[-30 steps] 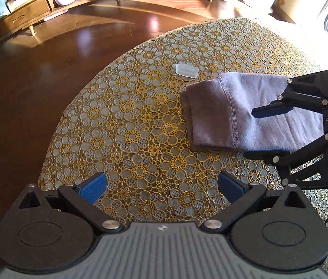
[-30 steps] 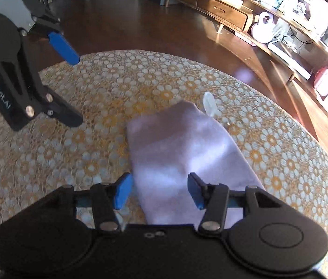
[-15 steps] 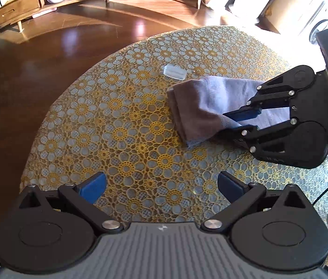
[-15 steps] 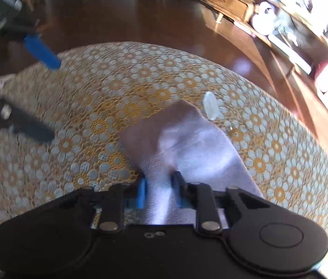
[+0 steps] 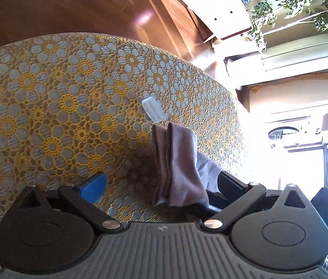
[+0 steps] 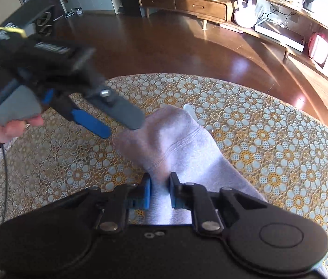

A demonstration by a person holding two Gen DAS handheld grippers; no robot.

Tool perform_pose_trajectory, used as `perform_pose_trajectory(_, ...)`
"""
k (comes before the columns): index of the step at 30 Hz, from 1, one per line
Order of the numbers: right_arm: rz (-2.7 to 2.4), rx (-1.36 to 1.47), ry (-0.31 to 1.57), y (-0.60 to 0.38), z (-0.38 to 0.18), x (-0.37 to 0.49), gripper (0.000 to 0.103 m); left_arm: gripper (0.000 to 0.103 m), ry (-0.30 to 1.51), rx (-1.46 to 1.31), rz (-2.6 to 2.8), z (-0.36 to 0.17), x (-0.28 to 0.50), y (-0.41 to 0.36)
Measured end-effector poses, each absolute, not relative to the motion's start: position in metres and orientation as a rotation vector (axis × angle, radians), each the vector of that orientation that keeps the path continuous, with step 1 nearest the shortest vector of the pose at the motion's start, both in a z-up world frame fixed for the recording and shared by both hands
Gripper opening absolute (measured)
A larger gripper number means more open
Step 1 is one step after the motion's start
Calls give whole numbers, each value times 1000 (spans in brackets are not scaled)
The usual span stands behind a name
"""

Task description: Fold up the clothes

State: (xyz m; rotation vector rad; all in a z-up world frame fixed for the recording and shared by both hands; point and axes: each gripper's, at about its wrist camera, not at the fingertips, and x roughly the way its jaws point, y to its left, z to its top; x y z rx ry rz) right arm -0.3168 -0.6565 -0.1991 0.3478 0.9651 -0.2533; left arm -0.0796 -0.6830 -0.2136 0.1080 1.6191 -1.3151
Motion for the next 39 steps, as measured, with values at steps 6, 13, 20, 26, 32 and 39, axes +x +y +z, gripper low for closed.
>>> perform_pose_trajectory(6,-255,350,948,-658,-194,-322,103,67,1634,157,-1256,-221,-102,-702)
perform_pose_trajectory(13,-230,360,947,-655,-191,-330,103,16,1584,248,-1245,-214,-112,-705)
perform_pose_trajectory(20,-181,208,1004,-676,-172,-397,103,13,1466,376,-1347,-193,-121,-709)
perform_pose_trajectory(26,-155,65,1158,-686,-196,-427,103,12,1398,390,-1431,-159,-132,-711)
perform_pose_trajectory(32,-133,54,1205,-687,-220,-439,103,12,1384,363,-1500,-129,-147,-704)
perform_pose_trajectory(39,-144,117,1170,-693,-230,-446,103,12,1317,569,-1425,-144,-167,-694)
